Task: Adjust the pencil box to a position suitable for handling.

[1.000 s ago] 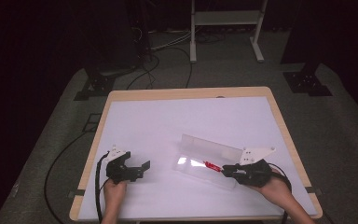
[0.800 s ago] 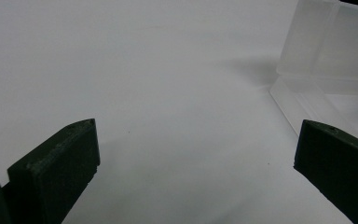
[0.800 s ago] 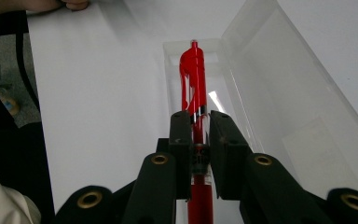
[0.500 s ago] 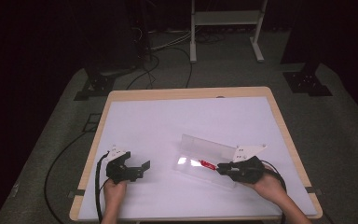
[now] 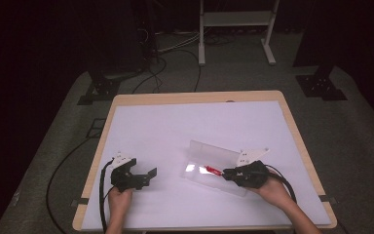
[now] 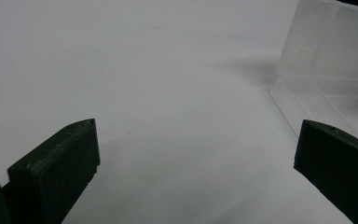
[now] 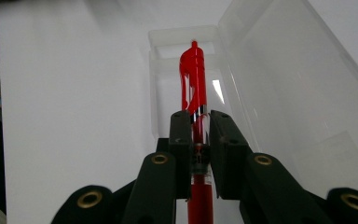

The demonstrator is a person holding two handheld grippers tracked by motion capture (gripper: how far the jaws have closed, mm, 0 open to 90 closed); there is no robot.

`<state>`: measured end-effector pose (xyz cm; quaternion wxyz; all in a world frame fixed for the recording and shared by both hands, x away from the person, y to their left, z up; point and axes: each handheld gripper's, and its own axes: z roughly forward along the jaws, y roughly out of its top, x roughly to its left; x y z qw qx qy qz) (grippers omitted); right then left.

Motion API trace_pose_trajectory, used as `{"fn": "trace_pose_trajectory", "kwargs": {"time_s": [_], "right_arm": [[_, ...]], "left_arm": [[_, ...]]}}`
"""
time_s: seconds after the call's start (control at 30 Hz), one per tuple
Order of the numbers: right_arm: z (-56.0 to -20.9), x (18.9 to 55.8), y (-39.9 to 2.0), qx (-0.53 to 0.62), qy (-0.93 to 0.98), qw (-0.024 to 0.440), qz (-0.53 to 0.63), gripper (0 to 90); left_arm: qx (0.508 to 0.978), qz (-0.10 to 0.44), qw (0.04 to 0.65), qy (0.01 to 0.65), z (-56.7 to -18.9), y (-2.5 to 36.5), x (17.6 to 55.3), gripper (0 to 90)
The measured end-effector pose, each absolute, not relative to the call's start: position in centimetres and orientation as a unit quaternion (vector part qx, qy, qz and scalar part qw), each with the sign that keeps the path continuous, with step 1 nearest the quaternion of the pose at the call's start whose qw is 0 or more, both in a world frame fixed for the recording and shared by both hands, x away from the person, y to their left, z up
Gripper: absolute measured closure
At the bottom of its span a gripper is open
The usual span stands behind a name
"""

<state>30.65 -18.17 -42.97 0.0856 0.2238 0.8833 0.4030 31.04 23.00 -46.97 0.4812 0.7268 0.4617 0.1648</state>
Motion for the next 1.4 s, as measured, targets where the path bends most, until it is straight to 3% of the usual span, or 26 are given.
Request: {"fn": "trace_pose_trajectory", "kwargs": {"time_s": [1.4], "right_arm": [[-45.4,32.3,-16.4,0.228,0.897,0.065,0.374,79.1]], "left_arm": [[0.725,0.164,0.483,0.463,-47.0,23.0,31.0,0.0]]}}
